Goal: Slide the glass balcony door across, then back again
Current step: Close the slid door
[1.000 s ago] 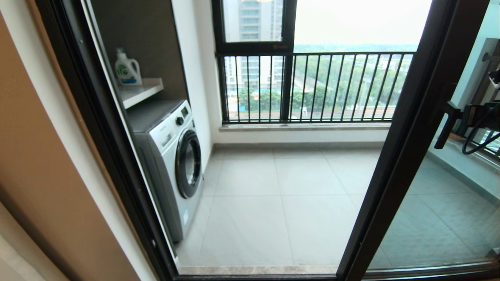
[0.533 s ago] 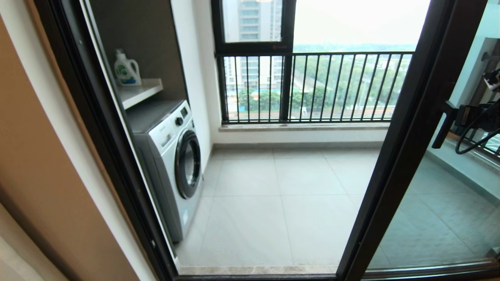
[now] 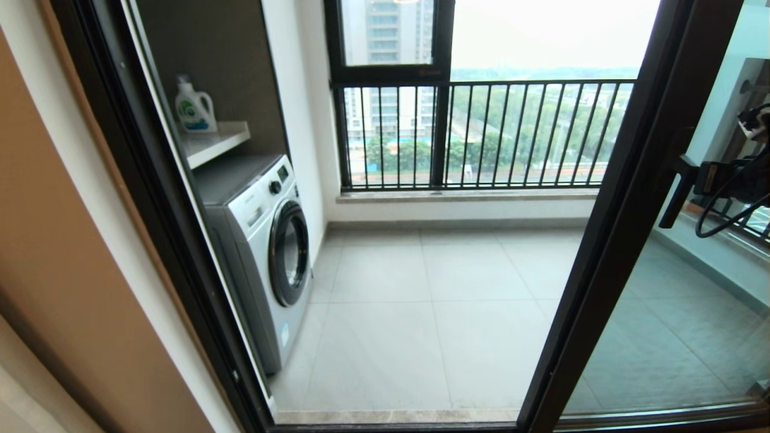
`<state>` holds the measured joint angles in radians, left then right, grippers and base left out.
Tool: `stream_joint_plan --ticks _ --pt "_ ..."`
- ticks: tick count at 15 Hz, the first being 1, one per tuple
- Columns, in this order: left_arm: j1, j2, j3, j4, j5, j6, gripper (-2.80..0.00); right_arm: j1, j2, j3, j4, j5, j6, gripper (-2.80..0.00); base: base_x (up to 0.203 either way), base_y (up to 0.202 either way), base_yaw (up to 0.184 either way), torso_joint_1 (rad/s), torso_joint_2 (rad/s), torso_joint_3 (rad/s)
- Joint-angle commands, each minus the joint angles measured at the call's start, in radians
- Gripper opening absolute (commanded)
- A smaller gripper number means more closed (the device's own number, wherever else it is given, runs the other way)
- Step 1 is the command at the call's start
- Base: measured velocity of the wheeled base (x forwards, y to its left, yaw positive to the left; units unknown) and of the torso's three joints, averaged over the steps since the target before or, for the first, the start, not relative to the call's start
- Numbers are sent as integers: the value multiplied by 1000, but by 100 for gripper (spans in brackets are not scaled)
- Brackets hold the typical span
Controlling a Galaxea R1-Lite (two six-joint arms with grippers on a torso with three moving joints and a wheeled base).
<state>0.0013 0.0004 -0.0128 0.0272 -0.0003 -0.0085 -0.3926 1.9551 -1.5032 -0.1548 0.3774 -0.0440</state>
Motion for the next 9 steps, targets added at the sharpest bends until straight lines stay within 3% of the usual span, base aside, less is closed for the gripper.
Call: stream_joint_plan --ticks 1,9 --pt "0 1 0 0 0 -1 -280 19 -4 1 -2 3 1 -280 0 0 0 0 0 0" --pt "0 1 0 0 0 -1 -280 85 -35 31 -2 0 1 -280 0 0 0 0 0 0"
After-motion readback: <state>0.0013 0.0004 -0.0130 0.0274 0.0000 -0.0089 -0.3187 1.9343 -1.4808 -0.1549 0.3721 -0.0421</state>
